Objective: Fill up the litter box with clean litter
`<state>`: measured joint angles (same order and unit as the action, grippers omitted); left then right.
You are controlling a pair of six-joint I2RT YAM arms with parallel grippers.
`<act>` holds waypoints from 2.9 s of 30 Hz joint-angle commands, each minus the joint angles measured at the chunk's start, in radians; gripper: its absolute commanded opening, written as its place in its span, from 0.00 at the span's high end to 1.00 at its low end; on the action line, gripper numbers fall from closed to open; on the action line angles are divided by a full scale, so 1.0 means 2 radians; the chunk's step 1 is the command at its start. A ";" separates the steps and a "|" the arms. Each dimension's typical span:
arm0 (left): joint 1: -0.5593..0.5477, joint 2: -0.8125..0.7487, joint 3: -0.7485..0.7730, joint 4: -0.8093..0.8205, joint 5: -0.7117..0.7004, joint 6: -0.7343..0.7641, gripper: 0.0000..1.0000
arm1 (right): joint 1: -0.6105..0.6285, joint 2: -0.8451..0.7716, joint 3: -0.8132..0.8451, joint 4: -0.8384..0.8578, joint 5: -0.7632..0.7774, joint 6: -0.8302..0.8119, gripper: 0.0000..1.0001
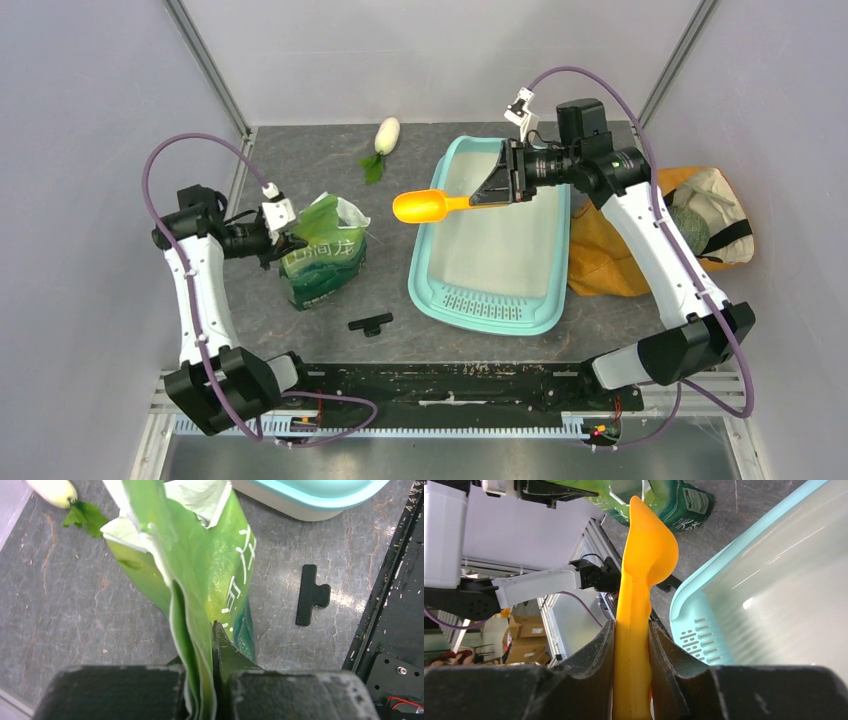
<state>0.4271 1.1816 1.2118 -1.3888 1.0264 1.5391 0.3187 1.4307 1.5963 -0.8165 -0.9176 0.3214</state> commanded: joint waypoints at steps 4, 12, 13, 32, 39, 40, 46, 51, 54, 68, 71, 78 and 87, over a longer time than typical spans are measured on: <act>-0.060 0.003 0.047 -0.012 0.033 0.072 0.98 | 0.035 0.018 0.049 0.017 0.066 -0.018 1.00; -0.090 0.008 0.062 -0.012 0.044 0.113 0.98 | 0.046 0.038 0.073 0.015 0.073 -0.026 1.00; -0.097 0.007 0.065 -0.010 0.045 0.118 0.98 | 0.046 0.039 0.075 0.015 0.073 -0.027 1.00; -0.207 0.021 0.080 0.043 -0.007 0.186 0.98 | 0.089 0.067 0.087 -0.024 0.099 -0.045 1.00; -0.231 0.007 0.062 0.053 -0.025 0.214 0.98 | 0.110 0.110 0.122 -0.033 0.164 -0.017 1.00; -0.233 0.000 0.053 0.062 -0.026 0.214 0.98 | 0.112 0.117 0.126 -0.033 0.166 -0.010 1.00; -0.248 -0.021 0.035 0.108 -0.040 0.204 0.98 | 0.127 0.157 0.135 -0.038 0.186 0.028 1.00; -0.253 -0.022 0.038 0.116 -0.043 0.214 0.98 | 0.138 0.180 0.138 -0.035 0.189 0.051 1.00; -0.257 -0.022 0.037 0.116 -0.046 0.227 0.98 | 0.144 0.192 0.140 -0.034 0.188 0.061 1.00; -0.279 -0.045 0.006 0.167 -0.061 0.268 0.98 | 0.179 0.270 0.159 -0.037 0.213 0.093 1.00; -0.284 -0.043 0.007 0.167 -0.062 0.267 0.98 | 0.182 0.290 0.166 -0.025 0.195 0.106 1.00; -0.289 -0.037 0.002 0.173 -0.065 0.259 0.98 | 0.183 0.314 0.173 0.010 0.155 0.116 1.00; -0.299 -0.035 -0.012 0.201 -0.070 0.236 0.98 | 0.187 0.325 0.130 0.136 0.055 0.163 1.00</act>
<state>-0.1486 1.1351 1.1820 -1.1145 0.7834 1.9835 0.6788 2.0636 1.9007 -0.7528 -0.6891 0.5888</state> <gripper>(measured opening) 0.026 0.335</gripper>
